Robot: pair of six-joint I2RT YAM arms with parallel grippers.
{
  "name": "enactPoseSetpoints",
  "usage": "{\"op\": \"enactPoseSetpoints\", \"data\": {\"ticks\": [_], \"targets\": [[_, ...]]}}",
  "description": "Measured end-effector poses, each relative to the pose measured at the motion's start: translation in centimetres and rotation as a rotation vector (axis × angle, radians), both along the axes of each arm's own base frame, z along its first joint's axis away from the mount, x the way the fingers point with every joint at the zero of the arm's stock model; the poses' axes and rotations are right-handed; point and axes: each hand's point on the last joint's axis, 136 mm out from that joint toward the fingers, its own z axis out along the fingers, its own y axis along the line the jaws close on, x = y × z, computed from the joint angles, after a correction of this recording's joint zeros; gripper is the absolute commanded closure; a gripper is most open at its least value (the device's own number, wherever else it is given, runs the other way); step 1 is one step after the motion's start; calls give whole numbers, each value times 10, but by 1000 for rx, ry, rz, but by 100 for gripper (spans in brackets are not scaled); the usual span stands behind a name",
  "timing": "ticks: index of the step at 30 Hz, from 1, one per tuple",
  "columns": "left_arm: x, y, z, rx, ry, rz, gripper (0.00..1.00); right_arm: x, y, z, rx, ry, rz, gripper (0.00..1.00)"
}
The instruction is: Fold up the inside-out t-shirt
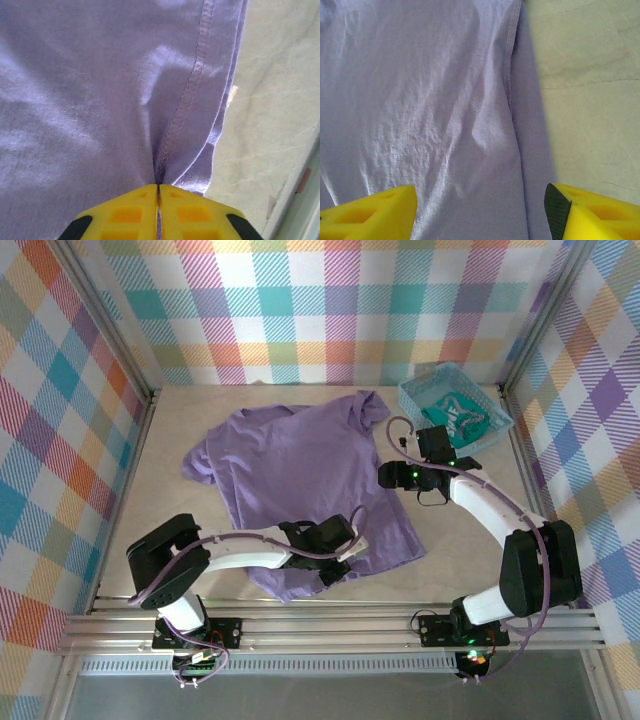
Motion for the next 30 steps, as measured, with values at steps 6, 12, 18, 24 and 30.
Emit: {"op": "enactPoseSetpoints", "data": {"ticks": [6,12,18,24,30], "targets": [[9,3,10,-58,12,37,100,-5,3,8,23,-9,14,31],[21,9,19,-135,23,96,100,-29,11,17,107,-18,59,33],[38,17,18,-187,49,166,100,-80,31,-2,197,37,163,33],[51,25,17,-230,77,215,100,-120,53,-29,200,63,284,29],[54,29,16,-247,92,235,100,-134,60,-54,148,49,334,27]]}}
